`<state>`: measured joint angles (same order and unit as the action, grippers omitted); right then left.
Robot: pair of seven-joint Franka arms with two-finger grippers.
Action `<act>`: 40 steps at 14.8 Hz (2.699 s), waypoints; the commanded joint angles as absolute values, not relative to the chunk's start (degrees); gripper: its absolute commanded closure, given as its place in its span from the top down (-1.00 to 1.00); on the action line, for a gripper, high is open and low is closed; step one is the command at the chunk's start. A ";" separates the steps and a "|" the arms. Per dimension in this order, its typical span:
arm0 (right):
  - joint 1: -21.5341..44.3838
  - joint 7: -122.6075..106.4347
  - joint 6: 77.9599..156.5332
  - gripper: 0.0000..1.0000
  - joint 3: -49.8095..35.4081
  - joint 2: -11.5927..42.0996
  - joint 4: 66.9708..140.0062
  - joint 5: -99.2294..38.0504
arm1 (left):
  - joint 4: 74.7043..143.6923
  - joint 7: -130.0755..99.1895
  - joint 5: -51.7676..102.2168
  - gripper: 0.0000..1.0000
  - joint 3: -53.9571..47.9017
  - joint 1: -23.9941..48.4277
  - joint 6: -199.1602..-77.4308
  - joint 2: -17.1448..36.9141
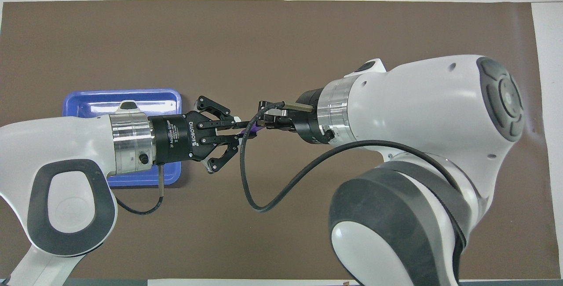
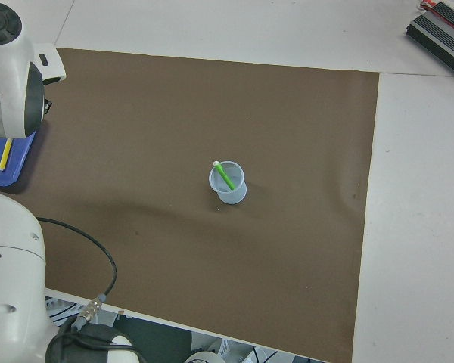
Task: Transfer and insert pens with both arms
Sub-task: 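Grasp the purple pen with the right gripper and open the left gripper, then carry the purple pen to the cup with the right gripper, then insert the purple pen into the cup while the left gripper reaches the yellow pen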
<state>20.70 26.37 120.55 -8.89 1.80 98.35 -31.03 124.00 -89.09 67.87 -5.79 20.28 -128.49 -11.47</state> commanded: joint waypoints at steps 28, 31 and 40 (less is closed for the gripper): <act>-9.40 1.94 111.53 -1.00 -8.79 -11.78 122.61 1.41 | 125.33 -53.66 34.90 1.00 -4.83 -4.47 -122.78 -9.41; -9.40 1.67 116.01 -1.00 -8.88 -10.29 122.78 1.41 | 125.24 -38.72 29.81 1.00 -4.83 -5.63 -122.87 -5.20; -8.88 1.76 118.39 -1.00 -8.96 -8.53 126.90 1.23 | 125.24 -4.15 11.36 1.00 -4.92 -2.82 -124.28 3.60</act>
<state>-8.17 2.86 117.05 -8.39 -7.79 124.25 0.49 125.32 -8.29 14.83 -5.08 -4.59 -123.26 2.45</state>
